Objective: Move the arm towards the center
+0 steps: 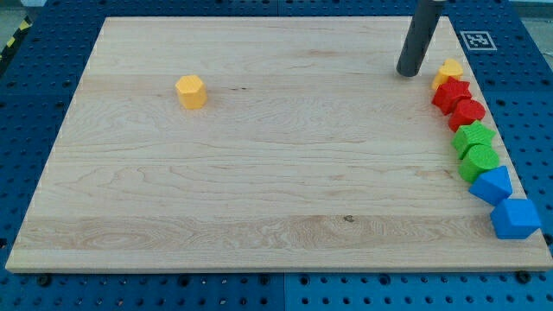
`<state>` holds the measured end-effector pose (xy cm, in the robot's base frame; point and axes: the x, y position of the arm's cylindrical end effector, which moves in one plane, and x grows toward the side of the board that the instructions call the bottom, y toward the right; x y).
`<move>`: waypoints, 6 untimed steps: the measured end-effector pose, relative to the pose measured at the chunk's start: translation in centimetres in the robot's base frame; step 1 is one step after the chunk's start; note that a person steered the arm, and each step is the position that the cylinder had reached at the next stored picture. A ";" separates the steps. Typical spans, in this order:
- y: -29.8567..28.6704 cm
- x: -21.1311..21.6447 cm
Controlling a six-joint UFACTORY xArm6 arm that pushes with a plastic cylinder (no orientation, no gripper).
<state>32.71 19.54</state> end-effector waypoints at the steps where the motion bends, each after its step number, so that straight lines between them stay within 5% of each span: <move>1: -0.2 0.0; 3: -8.7 -0.9; 6: -15.8 9.1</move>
